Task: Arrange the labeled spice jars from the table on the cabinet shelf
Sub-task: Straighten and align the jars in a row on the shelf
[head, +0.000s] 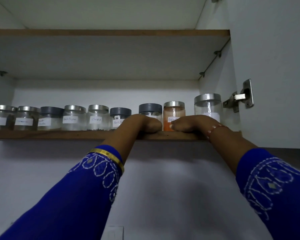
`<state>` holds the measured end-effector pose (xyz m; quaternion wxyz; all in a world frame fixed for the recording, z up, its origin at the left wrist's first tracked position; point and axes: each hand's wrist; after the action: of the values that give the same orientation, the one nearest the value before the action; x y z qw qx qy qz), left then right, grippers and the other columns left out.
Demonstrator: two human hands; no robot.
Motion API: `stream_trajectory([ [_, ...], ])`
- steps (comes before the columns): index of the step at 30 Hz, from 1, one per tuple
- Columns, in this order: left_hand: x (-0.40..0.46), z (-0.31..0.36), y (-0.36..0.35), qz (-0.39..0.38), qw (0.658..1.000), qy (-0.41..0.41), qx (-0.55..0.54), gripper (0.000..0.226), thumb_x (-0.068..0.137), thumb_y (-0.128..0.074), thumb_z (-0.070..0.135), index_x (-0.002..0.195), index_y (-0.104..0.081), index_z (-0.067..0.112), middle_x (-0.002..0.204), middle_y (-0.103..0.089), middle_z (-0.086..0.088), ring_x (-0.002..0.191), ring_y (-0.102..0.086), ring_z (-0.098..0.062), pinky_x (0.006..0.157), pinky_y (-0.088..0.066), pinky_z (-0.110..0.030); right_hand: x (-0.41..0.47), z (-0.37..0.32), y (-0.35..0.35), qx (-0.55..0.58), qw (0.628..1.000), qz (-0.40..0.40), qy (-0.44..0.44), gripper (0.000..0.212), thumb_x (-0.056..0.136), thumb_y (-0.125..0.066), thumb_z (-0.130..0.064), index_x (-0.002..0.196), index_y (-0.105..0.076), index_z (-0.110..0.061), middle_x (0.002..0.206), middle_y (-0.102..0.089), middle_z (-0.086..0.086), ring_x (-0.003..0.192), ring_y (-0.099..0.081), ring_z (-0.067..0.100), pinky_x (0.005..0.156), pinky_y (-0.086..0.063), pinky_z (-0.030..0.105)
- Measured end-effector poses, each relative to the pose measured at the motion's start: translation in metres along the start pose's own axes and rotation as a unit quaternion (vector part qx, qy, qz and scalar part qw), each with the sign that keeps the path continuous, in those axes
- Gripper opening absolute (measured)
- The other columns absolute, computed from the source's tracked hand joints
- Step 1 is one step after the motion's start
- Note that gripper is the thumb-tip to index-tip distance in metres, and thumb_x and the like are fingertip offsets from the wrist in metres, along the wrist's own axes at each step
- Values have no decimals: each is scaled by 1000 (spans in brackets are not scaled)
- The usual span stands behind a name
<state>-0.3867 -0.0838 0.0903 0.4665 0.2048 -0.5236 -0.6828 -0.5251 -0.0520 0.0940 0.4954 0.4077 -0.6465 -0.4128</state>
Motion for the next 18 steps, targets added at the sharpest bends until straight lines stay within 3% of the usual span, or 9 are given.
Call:
stream_trajectory([
  [7,11,4,2,-44,999,10,31,22,91,-41,9,70,-48,13,73,-51,-8,64,-50,-17,61,-41,-24,39,3,-4,-40,996,-62,-46,42,95,-47,-22,134,-42,-9,137,-46,13,127,-45,30,101,-37,33],
  [9,13,5,3,-30,999,8,35,24,92,-41,14,69,-46,15,70,-51,-6,62,-50,-16,57,-40,-24,63,16,-9,-63,994,-36,-81,42,91,-53,-28,129,-49,-12,133,-50,11,124,-49,31,107,-38,39],
  [12,19,2,4,-14,999,16,37,23,92,-42,21,69,-46,17,68,-51,-4,62,-50,-16,57,-37,-24,106,34,-10,-111,984,-48,-129,51,92,-51,-34,135,-44,-7,142,-42,14,130,-42,29,111,-34,41],
  [16,28,-1,6,24,999,17,37,23,91,-44,23,70,-46,17,69,-51,-2,63,-50,-16,55,-36,-25,112,29,-10,-89,991,14,-100,45,83,-60,-36,122,-57,-13,126,-58,14,114,-56,32,100,-45,47],
  [18,33,-1,5,29,999,27,34,18,89,-47,27,81,-50,12,75,-53,-5,78,-57,-21,65,-42,-28,110,28,-10,-67,993,19,-97,41,84,-60,-33,120,-59,-12,122,-60,15,112,-58,32,100,-46,46],
])
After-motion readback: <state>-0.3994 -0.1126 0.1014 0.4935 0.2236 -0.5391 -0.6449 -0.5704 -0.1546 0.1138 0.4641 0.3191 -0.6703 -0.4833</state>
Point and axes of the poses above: each hand's wrist, its own x-axis towards the middle knuckle, its own y-axis out of the back of the hand, z = x × y
